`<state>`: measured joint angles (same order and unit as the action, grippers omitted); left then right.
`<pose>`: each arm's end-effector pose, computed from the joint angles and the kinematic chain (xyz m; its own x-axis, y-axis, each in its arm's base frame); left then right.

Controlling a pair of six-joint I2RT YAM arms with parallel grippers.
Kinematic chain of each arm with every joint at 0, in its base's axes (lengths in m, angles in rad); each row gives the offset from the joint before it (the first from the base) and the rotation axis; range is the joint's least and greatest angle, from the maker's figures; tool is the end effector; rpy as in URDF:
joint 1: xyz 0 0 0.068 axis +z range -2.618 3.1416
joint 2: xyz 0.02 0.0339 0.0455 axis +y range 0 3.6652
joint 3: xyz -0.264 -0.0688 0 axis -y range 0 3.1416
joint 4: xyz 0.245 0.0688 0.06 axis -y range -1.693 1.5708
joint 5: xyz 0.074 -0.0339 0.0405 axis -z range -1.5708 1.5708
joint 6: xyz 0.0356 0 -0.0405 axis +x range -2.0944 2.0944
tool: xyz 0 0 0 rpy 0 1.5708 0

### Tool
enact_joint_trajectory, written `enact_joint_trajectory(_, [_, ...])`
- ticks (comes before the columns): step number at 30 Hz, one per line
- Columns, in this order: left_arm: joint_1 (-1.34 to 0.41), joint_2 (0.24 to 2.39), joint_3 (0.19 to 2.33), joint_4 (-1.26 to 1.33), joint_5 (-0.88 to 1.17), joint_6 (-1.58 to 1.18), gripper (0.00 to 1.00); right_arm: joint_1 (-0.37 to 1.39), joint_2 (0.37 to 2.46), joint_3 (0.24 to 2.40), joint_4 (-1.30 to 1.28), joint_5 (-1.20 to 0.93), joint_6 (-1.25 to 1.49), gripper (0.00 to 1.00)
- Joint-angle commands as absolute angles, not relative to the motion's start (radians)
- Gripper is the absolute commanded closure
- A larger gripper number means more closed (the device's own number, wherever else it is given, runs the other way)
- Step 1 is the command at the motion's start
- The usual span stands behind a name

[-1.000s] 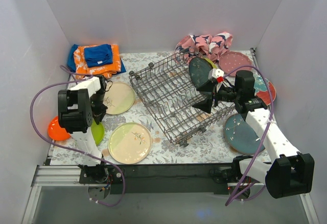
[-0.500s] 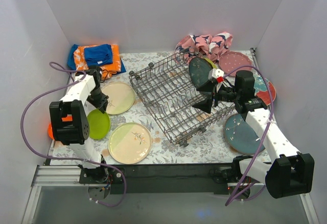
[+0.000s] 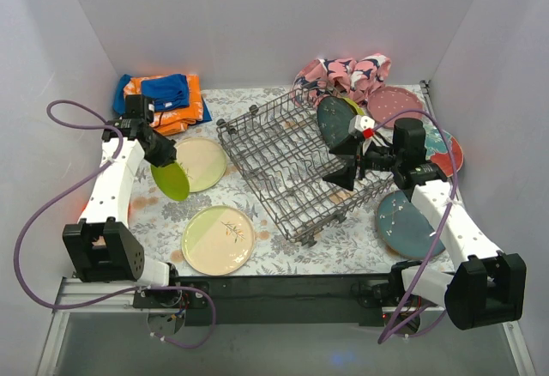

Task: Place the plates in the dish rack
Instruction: Grab a plate with the left arm, then pass the plate from the left arm to the right

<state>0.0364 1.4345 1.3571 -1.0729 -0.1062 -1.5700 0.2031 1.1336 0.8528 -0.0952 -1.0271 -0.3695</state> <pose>0.2774 0.0139 0.3161 0.0787 -0.9922 -0.0971 -0.9123 -0.0324 -0.4081 0.2350 0.0795 0.3085 -0.0161 -0.1941 -0.9809 -0.9542 0.2960 -0.0429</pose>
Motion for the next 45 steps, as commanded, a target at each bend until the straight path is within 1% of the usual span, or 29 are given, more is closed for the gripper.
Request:
enact_joint_trajectory(1, [0.037, 1.358, 1.399, -1.011, -0.002, -1.572, 1.0, 0.201, 1.152, 0.888, -0.11, -1.04, -0.383, 0.09])
enact_joint_trajectory(5, [0.037, 1.306, 1.396, -0.924, 0.095, -1.516, 1.0, 0.202, 1.161, 0.936, -0.19, -1.011, -0.436, 0.09])
enact_joint_trajectory(12, [0.035, 1.282, 1.402, -0.839, 0.245, -1.417, 1.0, 0.213, 1.212, 1.091, -0.444, -0.968, -0.566, 0.1])
enact_joint_trajectory(15, [0.028, 1.284, 1.413, -0.812, 0.301, -1.436, 1.0, 0.25, 1.23, 1.16, -0.506, -0.921, -0.595, 0.1])
enact_joint_trajectory(19, [0.014, 1.292, 1.439, -0.77, 0.386, -1.492, 1.0, 0.32, 1.267, 1.244, -0.563, -0.806, -0.611, 0.09])
enact_joint_trajectory(23, [-0.043, 1.298, 1.473, -0.709, 0.443, -1.598, 1.0, 0.414, 1.304, 1.33, -0.594, -0.689, -0.604, 0.09])
enact_joint_trajectory(29, [-0.135, 1.321, 1.468, -0.574, 0.453, -1.785, 1.0, 0.578, 1.359, 1.437, -0.575, -0.433, -0.566, 0.09])
enact_joint_trajectory(33, [-0.228, 1.371, 1.5, -0.529, 0.39, -1.911, 1.0, 0.666, 1.388, 1.488, -0.529, -0.31, -0.529, 0.07])
enact_joint_trajectory(36, [-0.293, 1.42, 1.531, -0.512, 0.344, -1.974, 1.0, 0.736, 1.385, 1.476, -0.441, -0.214, -0.508, 0.06])
enact_joint_trajectory(37, [-0.305, 1.445, 1.539, -0.512, 0.335, -2.018, 1.0, 0.755, 1.382, 1.454, -0.41, -0.14, -0.5, 0.03])
enact_joint_trajectory(38, [-0.317, 1.456, 1.552, -0.512, 0.318, -2.037, 1.0, 0.79, 1.382, 1.439, -0.349, -0.103, -0.491, 0.03])
enact_joint_trajectory(39, [-0.33, 1.465, 1.557, -0.512, 0.308, -2.054, 1.0, 0.807, 1.378, 1.427, -0.315, -0.022, -0.485, 0.02])
enact_joint_trajectory(42, [-0.363, 1.491, 1.571, -0.512, 0.275, -2.117, 1.0, 0.857, 1.37, 1.367, -0.192, 0.142, -0.465, 0.02])
enact_joint_trajectory(45, [-0.379, 1.499, 1.575, -0.511, 0.258, -2.152, 1.0, 0.877, 1.374, 1.315, -0.098, 0.236, -0.449, 0.02])
